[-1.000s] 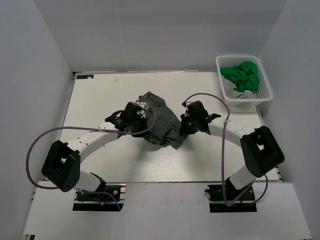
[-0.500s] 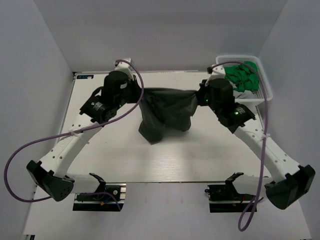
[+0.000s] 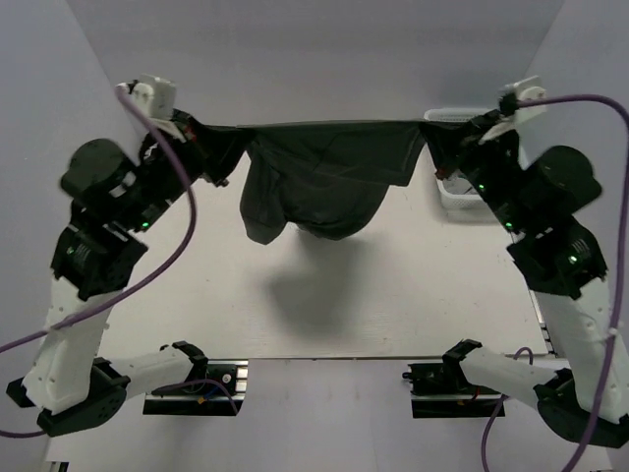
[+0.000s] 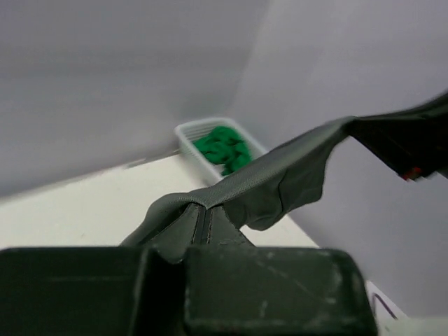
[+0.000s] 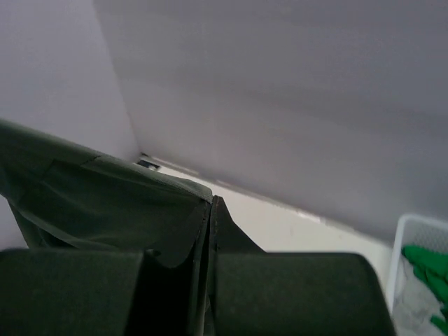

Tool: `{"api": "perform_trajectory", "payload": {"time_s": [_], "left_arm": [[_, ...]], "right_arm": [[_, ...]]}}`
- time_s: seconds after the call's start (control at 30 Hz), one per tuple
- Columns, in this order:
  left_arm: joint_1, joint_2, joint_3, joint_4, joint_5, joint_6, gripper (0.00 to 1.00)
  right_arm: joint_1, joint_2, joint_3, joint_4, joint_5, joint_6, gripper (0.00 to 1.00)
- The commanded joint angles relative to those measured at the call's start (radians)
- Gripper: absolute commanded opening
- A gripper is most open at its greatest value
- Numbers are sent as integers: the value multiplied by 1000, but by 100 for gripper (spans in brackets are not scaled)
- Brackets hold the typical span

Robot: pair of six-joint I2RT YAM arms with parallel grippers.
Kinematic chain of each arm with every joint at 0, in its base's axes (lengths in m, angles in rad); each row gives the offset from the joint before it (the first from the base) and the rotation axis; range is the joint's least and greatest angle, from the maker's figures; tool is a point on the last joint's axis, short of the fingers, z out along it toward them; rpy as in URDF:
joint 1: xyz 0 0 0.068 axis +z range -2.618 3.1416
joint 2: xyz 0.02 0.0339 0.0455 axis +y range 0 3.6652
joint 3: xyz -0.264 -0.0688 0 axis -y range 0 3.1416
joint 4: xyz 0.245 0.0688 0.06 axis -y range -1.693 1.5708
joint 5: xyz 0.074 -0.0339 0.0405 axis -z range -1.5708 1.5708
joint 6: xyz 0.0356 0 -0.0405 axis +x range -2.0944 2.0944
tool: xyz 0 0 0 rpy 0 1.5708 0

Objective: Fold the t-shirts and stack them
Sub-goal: Flatten out the tshirt

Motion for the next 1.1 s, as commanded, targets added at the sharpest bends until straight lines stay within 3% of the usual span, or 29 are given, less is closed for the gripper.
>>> {"api": "perform_trajectory", "payload": {"time_s": [0.0, 0.13, 0.37, 0.53, 0.57, 0.7, 0.73, 0.8, 0.83, 0.87, 0.9, 0.97, 1.0, 1.07], "left_arm": [[9, -61, 96, 32, 167, 34, 0], [9, -70, 170, 32, 288, 23, 0], [18, -4, 254, 12, 163, 23, 0], [18, 147, 225, -48, -124, 5, 0], [18, 178, 190, -59, -174, 5, 0], [43, 362, 43, -116, -516, -65, 0], [55, 405, -9, -152, -544, -85, 1], [116, 560, -36, -206, -581, -166, 22], [142, 615, -27, -276, -581, -193, 36], [188, 668, -8, -321, -581, -220, 57], [210, 717, 18, -368, -548, -248, 67], [237, 801, 64, -431, -513, -260, 84], [248, 801, 64, -432, -481, -260, 95], [248, 738, -26, -333, -442, -231, 100]], "right_arm": [[-6, -62, 82, 30, -80, -66, 0], [-8, -105, 145, 26, -175, -104, 0], [-9, -82, 197, 56, -92, -119, 0], [-9, 30, 114, 118, 120, -126, 0], [-12, 78, 103, 135, 199, -124, 0], [-27, 310, 28, 124, 262, -120, 0], [-35, 453, 22, 113, 254, -77, 0], [-64, 552, 28, 71, 167, -26, 0], [-76, 679, 34, 69, 127, -8, 0], [-89, 720, 57, 51, 110, 24, 11], [-92, 792, 127, 23, 85, 40, 40], [-104, 873, 212, -144, 10, 83, 65], [-109, 883, 258, -164, -7, 92, 86], [-107, 823, 205, -135, -36, 101, 90]]}}
